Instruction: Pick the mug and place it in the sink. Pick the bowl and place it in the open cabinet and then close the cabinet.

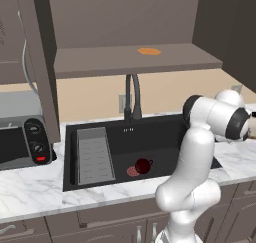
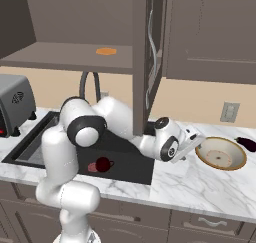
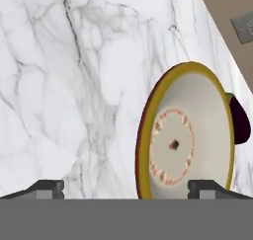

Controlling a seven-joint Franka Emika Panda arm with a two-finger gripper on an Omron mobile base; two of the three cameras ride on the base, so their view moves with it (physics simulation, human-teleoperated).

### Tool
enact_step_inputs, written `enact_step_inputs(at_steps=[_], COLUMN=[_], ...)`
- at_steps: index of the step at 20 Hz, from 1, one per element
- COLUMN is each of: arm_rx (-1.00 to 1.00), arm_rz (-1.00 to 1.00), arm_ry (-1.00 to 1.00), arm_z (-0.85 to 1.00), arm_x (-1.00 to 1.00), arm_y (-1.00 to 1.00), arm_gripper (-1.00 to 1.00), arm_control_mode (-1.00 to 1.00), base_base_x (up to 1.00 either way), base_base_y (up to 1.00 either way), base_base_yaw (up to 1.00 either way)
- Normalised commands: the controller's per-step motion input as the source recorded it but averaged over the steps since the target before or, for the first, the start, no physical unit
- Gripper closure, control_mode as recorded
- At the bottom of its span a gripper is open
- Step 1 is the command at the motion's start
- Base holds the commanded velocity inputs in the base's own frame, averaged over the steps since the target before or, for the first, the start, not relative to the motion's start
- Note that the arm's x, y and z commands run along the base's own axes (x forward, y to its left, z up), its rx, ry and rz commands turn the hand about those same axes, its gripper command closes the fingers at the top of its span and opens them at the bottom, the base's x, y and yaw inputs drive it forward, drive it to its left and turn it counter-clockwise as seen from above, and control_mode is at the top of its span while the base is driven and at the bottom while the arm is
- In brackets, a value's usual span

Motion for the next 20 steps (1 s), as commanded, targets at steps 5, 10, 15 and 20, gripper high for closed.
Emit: enact_step_inputs(at_steps=[5, 10, 15, 20], arm_rx=[0.00, 0.00, 0.00, 0.00], arm_rz=[0.06, 0.07, 0.07, 0.06], arm_ry=[0.00, 0.00, 0.00, 0.00], arm_z=[-0.06, 0.00, 0.00, -0.09], arm_x=[0.23, 0.13, 0.05, 0.08], arm_y=[-0.29, -0.36, -0.39, -0.29], arm_gripper=[-1.00, -1.00, -1.00, -1.00], arm_control_mode=[-1.00, -1.00, -1.00, -1.00], base_base_x=[0.00, 0.00, 0.00, 0.00], base_base_y=[0.00, 0.00, 0.00, 0.00], base_base_yaw=[0.00, 0.00, 0.00, 0.00])
